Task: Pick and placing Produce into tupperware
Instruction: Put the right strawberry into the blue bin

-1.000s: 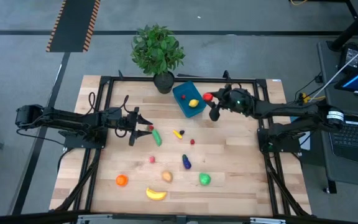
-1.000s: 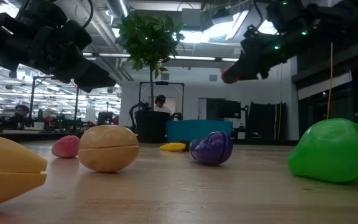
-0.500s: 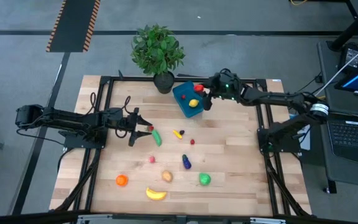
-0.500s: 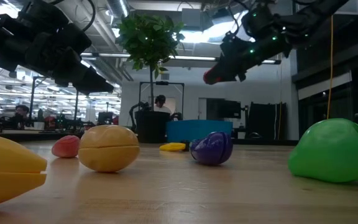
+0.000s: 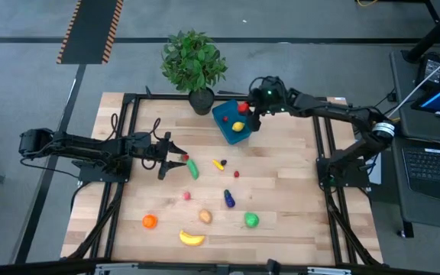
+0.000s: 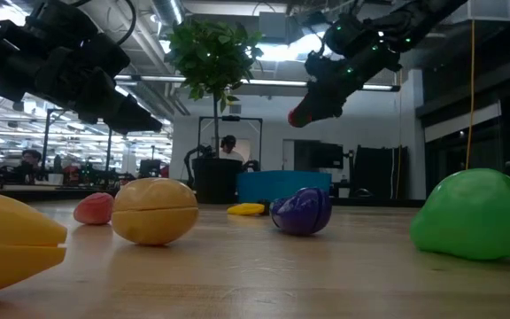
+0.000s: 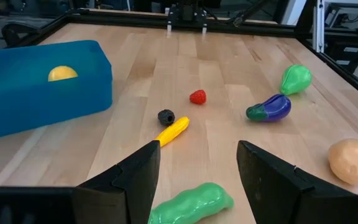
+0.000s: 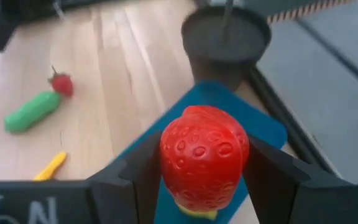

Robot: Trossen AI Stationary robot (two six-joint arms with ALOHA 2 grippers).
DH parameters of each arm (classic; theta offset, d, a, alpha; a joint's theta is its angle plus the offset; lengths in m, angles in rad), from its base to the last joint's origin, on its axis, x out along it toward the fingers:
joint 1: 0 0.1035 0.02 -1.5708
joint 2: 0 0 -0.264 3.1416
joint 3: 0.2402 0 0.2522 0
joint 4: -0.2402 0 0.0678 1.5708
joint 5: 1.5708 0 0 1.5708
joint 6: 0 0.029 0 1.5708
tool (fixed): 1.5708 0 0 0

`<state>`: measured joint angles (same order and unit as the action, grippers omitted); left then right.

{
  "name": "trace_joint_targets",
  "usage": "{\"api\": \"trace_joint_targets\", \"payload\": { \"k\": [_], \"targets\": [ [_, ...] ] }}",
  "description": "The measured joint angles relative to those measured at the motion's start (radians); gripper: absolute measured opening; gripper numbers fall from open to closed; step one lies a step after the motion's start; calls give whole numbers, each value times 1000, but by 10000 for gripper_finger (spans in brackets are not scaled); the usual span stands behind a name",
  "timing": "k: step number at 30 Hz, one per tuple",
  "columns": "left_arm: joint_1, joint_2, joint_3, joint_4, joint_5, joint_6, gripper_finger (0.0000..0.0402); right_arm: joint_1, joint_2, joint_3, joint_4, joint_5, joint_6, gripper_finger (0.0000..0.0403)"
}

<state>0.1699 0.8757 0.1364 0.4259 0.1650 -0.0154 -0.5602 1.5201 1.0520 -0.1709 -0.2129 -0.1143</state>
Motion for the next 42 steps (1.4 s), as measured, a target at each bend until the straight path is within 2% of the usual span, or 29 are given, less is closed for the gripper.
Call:
{"api": "trace_joint_targets", "payload": {
  "k": [5,12,17,42],
  "targets": [
    [0,0,0,0,0,0,206,0,67,88,-135,-53,-30,190],
    [0,0,0,-15,0,-6,206,0,154,227,-325,-54,-71,190],
    [0,0,0,-36,0,-7,206,0,186,261,-320,-52,-90,190],
    [0,0,0,-37,1,-7,206,-26,355,263,-152,-37,-112,190]
  ]
}}
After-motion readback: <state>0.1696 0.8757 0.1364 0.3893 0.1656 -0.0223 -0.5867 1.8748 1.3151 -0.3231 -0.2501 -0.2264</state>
